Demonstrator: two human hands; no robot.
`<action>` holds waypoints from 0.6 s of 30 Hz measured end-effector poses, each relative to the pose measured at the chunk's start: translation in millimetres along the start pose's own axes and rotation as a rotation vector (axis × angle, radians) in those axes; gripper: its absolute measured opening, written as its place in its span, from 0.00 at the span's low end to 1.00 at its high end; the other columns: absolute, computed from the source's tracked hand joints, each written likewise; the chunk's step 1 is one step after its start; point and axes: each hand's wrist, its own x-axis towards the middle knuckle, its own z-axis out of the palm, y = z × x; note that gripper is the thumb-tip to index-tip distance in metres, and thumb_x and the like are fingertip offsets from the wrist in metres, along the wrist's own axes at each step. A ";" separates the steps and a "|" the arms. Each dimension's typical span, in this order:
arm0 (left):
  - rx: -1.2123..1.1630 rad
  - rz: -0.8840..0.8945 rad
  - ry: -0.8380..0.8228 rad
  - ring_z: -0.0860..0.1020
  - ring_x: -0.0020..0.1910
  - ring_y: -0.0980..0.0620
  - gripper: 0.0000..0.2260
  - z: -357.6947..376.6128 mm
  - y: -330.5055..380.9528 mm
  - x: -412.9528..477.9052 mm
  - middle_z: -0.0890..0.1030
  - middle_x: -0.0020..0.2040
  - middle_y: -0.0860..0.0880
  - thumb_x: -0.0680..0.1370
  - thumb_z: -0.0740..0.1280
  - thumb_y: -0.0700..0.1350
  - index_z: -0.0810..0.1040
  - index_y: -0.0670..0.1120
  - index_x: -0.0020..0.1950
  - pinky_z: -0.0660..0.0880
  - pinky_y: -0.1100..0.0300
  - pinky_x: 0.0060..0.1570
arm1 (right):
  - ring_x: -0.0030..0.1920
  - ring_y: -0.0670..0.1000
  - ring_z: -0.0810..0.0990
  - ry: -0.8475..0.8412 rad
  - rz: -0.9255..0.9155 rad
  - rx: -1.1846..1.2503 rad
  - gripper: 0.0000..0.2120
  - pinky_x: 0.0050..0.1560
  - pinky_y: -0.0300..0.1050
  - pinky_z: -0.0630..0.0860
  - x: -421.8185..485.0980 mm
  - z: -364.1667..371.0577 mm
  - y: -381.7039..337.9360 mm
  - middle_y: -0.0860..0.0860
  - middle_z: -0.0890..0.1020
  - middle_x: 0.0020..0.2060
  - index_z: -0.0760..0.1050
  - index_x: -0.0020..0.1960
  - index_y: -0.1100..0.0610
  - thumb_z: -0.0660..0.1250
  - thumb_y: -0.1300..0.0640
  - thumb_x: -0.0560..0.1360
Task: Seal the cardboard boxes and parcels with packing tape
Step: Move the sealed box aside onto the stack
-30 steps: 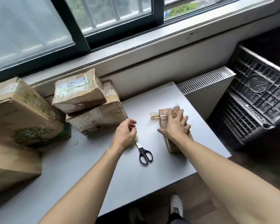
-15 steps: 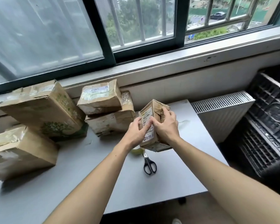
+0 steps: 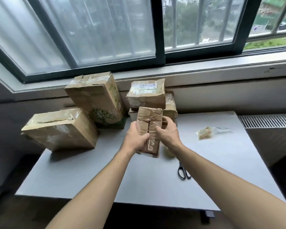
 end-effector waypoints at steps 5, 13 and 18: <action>0.237 0.045 0.034 0.77 0.54 0.51 0.20 -38.5 -38.7 6.1 0.78 0.56 0.50 0.72 0.71 0.44 0.71 0.47 0.63 0.71 0.61 0.49 | 0.44 0.42 0.79 -0.019 -0.041 -0.067 0.19 0.47 0.30 0.75 -11.3 46.2 -6.9 0.48 0.82 0.48 0.74 0.65 0.54 0.70 0.61 0.74; 0.529 0.204 -0.043 0.72 0.65 0.38 0.29 -98.9 -82.2 22.9 0.70 0.68 0.37 0.80 0.61 0.47 0.58 0.36 0.78 0.69 0.50 0.62 | 0.56 0.43 0.79 -0.055 0.002 -0.098 0.38 0.67 0.45 0.74 -24.7 120.3 -11.0 0.47 0.80 0.57 0.58 0.79 0.51 0.71 0.60 0.74; 0.613 0.352 -0.133 0.76 0.58 0.39 0.17 -121.6 -112.6 33.0 0.74 0.63 0.38 0.82 0.55 0.43 0.69 0.39 0.70 0.75 0.49 0.54 | 0.51 0.48 0.83 -0.081 0.093 -0.052 0.31 0.59 0.59 0.80 -27.4 143.4 0.5 0.48 0.84 0.51 0.66 0.68 0.47 0.72 0.59 0.69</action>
